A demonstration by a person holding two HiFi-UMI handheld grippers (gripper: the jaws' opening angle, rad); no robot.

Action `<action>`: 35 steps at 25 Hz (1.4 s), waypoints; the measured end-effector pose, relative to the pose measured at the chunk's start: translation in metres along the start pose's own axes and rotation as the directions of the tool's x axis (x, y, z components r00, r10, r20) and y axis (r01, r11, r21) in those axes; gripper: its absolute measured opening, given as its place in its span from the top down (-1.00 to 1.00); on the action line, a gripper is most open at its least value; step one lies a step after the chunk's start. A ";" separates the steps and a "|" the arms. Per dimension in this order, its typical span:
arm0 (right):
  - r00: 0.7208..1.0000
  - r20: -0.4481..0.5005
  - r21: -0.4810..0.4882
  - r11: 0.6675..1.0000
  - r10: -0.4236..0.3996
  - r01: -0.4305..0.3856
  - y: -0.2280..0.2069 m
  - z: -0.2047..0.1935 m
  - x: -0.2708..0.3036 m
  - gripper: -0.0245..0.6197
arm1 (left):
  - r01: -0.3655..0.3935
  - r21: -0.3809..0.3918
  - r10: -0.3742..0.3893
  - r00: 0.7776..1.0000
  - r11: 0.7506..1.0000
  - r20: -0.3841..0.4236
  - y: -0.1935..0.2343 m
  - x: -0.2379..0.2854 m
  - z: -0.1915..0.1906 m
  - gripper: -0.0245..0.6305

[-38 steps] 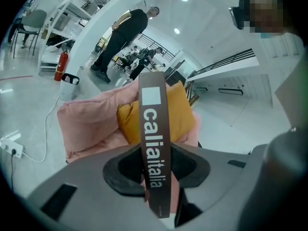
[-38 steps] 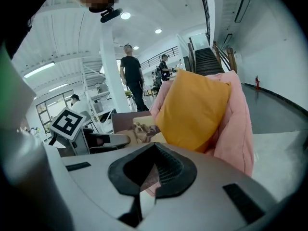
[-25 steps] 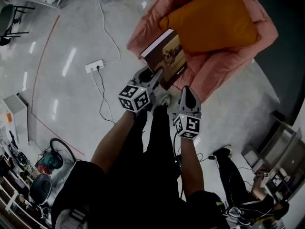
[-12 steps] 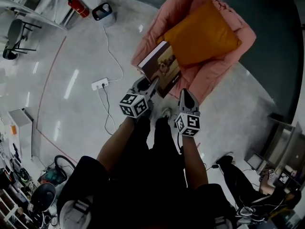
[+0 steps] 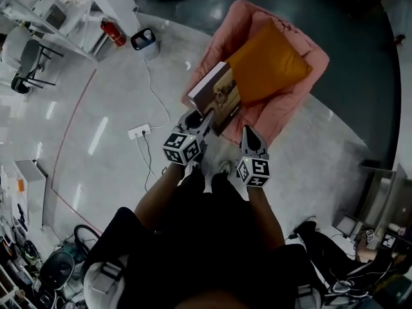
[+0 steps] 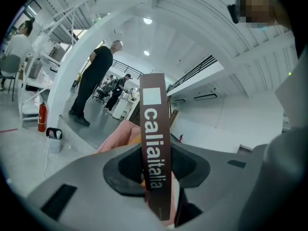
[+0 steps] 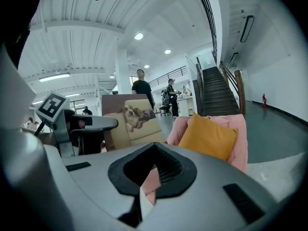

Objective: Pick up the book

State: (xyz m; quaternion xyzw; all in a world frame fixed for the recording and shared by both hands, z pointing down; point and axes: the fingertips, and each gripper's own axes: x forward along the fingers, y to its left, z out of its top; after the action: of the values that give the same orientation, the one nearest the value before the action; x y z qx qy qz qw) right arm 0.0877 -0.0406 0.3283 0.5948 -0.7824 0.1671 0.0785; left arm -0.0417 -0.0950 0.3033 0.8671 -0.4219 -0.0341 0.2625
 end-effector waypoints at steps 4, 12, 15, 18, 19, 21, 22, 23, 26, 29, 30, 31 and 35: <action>0.999 0.032 -0.024 0.999 0.023 -0.022 0.008 0.020 -0.012 0.91 | -0.012 0.069 0.011 1.000 0.998 0.019 -0.010 -0.007 0.021 0.48; 0.996 0.091 -0.007 1.000 0.011 -0.010 0.009 0.053 -0.039 0.91 | -0.051 0.155 0.043 0.998 0.987 0.054 -0.033 -0.027 0.033 0.48; 0.995 0.104 -0.014 1.000 0.009 -0.008 0.005 0.060 -0.045 0.92 | -0.068 0.147 0.061 0.997 0.987 0.052 -0.040 -0.031 0.033 0.48; 0.993 0.118 -0.016 1.000 0.003 -0.001 0.005 0.067 -0.054 0.91 | -0.081 0.178 0.073 0.996 0.981 0.052 -0.048 -0.037 0.035 0.48; 0.993 0.121 -0.021 1.000 0.002 0.000 0.006 0.068 -0.057 0.92 | -0.087 0.194 0.078 0.995 0.977 0.056 -0.051 -0.040 0.036 0.48; 0.992 0.125 -0.025 1.000 -0.001 0.004 0.005 0.069 -0.062 0.91 | -0.099 0.220 0.085 0.994 0.970 0.074 -0.055 -0.045 0.036 0.48; 0.992 0.128 -0.022 1.000 -0.002 0.005 0.005 0.069 -0.063 0.92 | -0.103 0.227 0.086 0.993 0.968 0.081 -0.056 -0.046 0.035 0.48; 0.992 0.129 -0.017 1.000 -0.003 0.006 0.005 0.069 -0.064 0.91 | -0.105 0.233 0.088 0.993 0.967 0.083 -0.057 -0.047 0.032 0.48; 0.992 0.129 -0.011 1.000 -0.003 0.005 0.006 0.065 -0.065 0.91 | -0.103 0.248 0.087 0.994 0.963 0.072 -0.059 -0.047 0.023 0.48; 0.992 0.127 -0.013 1.000 -0.001 0.003 0.008 0.063 -0.065 0.92 | -0.098 0.255 0.085 0.995 0.962 0.061 -0.060 -0.046 0.016 0.48; 0.992 0.127 -0.015 1.000 -0.001 0.003 0.009 0.063 -0.065 0.91 | -0.098 0.264 0.086 0.995 0.960 0.058 -0.060 -0.046 0.014 0.48; 0.992 0.127 -0.017 1.000 -0.001 0.003 0.009 0.063 -0.065 0.91 | -0.097 0.273 0.085 0.995 0.957 0.057 -0.060 -0.046 0.013 0.48; 0.991 0.132 -0.021 1.000 -0.004 0.007 0.006 0.065 -0.064 0.92 | -0.091 0.288 0.077 0.995 0.953 0.058 -0.064 -0.046 0.012 0.48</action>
State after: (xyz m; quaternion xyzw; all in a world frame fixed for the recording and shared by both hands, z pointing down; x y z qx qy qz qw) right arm 0.1045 -0.0042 0.2461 0.6060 -0.7859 0.1187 0.0336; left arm -0.0290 -0.0336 0.2547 0.8766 -0.4647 0.0194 0.1236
